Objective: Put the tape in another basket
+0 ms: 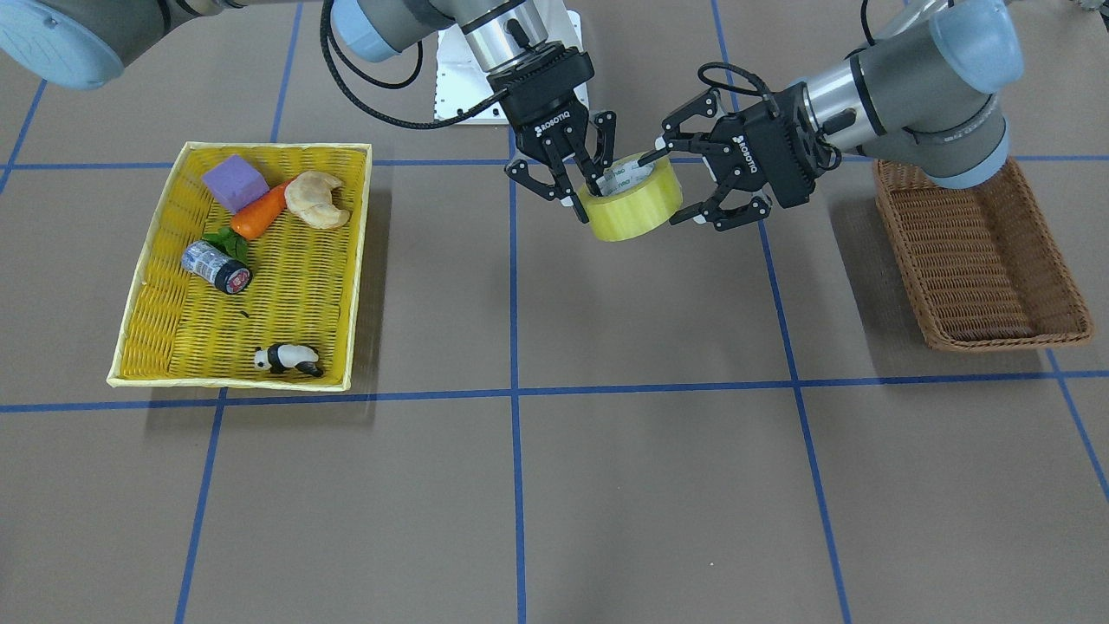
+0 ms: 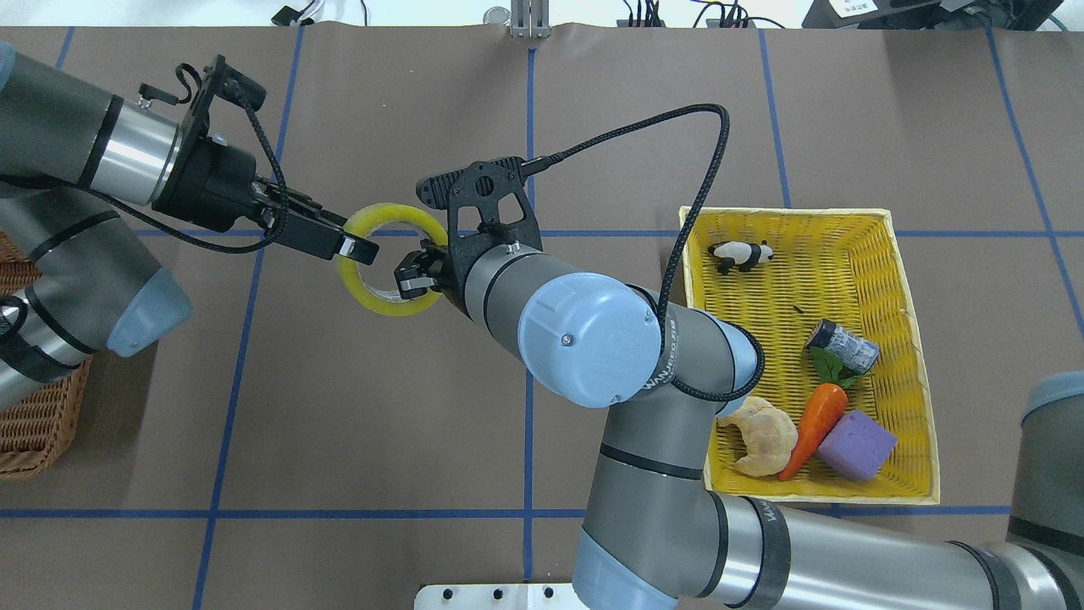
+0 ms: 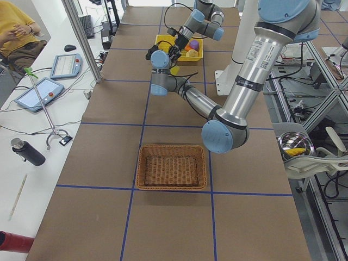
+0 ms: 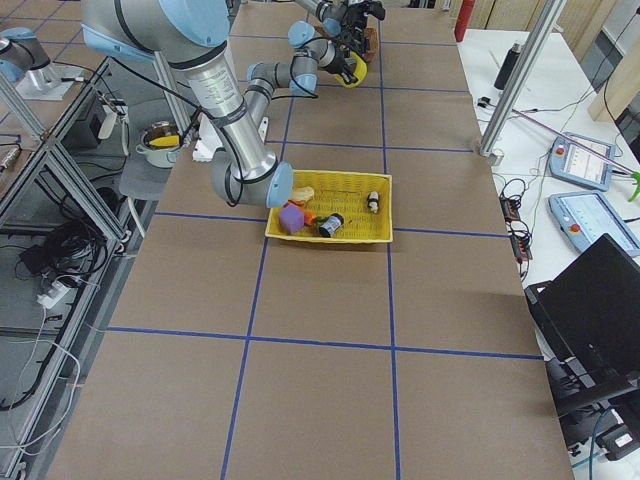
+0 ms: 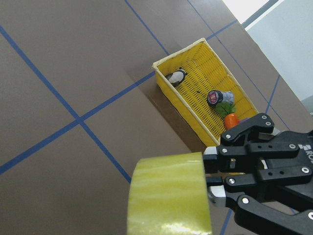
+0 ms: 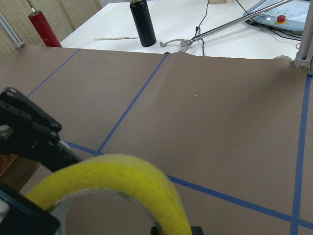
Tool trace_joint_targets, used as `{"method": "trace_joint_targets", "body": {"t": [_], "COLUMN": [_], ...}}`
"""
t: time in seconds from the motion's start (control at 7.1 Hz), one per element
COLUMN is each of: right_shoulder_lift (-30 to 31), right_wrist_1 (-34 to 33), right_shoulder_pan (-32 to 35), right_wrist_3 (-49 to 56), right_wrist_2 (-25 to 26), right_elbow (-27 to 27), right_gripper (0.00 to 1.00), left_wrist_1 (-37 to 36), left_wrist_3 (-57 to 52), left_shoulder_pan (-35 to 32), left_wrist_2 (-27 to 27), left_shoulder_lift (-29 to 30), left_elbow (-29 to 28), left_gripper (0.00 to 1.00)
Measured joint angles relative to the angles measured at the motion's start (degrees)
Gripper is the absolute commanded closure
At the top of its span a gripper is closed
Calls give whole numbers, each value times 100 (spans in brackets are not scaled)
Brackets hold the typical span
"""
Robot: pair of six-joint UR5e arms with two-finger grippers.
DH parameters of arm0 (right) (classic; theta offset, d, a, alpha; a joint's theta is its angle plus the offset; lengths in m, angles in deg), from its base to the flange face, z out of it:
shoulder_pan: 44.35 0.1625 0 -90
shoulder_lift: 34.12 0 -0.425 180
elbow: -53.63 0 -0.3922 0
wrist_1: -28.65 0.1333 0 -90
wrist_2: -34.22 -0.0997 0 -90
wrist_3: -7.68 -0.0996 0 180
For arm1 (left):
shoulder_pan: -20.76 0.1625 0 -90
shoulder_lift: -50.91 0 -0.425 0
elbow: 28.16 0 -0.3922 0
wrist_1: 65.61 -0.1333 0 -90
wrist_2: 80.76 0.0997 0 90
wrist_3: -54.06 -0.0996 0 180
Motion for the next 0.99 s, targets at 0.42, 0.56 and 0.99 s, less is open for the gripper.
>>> {"method": "trace_joint_targets", "body": {"t": [0.42,0.56,0.99], "right_shoulder_lift": [73,111,297], "right_wrist_1": [437,472,500], "right_shoulder_pan": [-12,-13,-16], "right_wrist_3": [6,31,29], "right_wrist_2": [-7,-9,-37], "right_elbow": [6,29,329], "right_gripper": [0,0,0], "left_wrist_1": [6,8,2], "left_wrist_3": [178,196,202], "left_shoulder_pan": [12,11,7], "left_wrist_2": [7,7,140], "left_shoulder_lift": [-4,-9,-40], "left_elbow": [-1,-3,-31], "left_gripper": [100,100,100]}}
